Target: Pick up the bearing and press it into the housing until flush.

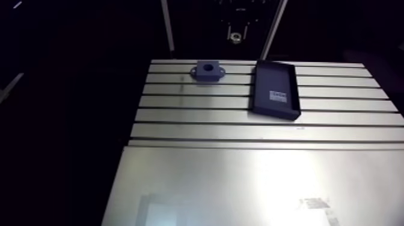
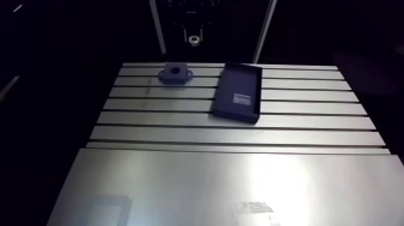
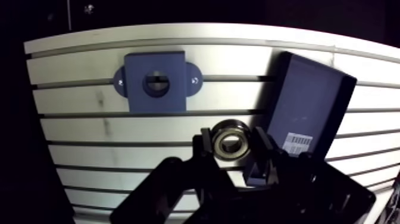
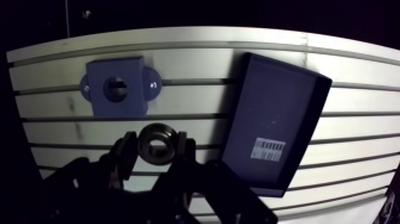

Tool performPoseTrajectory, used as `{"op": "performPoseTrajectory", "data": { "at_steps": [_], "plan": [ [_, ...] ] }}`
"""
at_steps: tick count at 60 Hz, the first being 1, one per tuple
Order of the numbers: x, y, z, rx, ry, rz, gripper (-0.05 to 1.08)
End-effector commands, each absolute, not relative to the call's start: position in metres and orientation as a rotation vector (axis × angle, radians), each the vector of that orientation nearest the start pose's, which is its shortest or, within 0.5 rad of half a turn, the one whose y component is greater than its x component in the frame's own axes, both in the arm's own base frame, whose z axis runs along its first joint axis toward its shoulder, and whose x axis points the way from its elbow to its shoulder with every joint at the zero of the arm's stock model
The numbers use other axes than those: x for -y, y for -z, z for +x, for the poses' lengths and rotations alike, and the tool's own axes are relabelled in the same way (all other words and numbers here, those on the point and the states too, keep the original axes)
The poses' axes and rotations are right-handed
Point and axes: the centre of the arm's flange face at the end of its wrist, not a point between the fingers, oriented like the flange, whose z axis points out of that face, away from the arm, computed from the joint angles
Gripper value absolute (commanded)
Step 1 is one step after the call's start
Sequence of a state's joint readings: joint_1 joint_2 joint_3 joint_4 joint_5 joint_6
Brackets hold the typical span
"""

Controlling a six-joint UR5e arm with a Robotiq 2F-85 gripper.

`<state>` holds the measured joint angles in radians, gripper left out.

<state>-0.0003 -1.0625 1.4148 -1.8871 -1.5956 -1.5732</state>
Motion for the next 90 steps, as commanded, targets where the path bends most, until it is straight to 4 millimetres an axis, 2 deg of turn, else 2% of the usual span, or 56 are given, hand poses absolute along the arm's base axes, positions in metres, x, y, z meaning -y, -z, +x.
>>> {"op": "performPoseTrajectory", "data": {
  "at_steps": [1,7,15,56,90],
  "plan": [
    [0.165,-0.288,-0.685,-3.114,-0.041,-0.045,0.74],
    [0.178,-0.281,-0.691,-3.120,-0.041,-0.079,0.74],
    [0.185,-0.270,-0.697,-3.114,-0.039,-0.094,0.75],
    [0.188,-0.227,-0.704,-3.089,-0.038,-0.113,0.76],
    [0.200,-0.215,-0.695,-3.070,-0.044,-0.165,0.76]
  ]
}}
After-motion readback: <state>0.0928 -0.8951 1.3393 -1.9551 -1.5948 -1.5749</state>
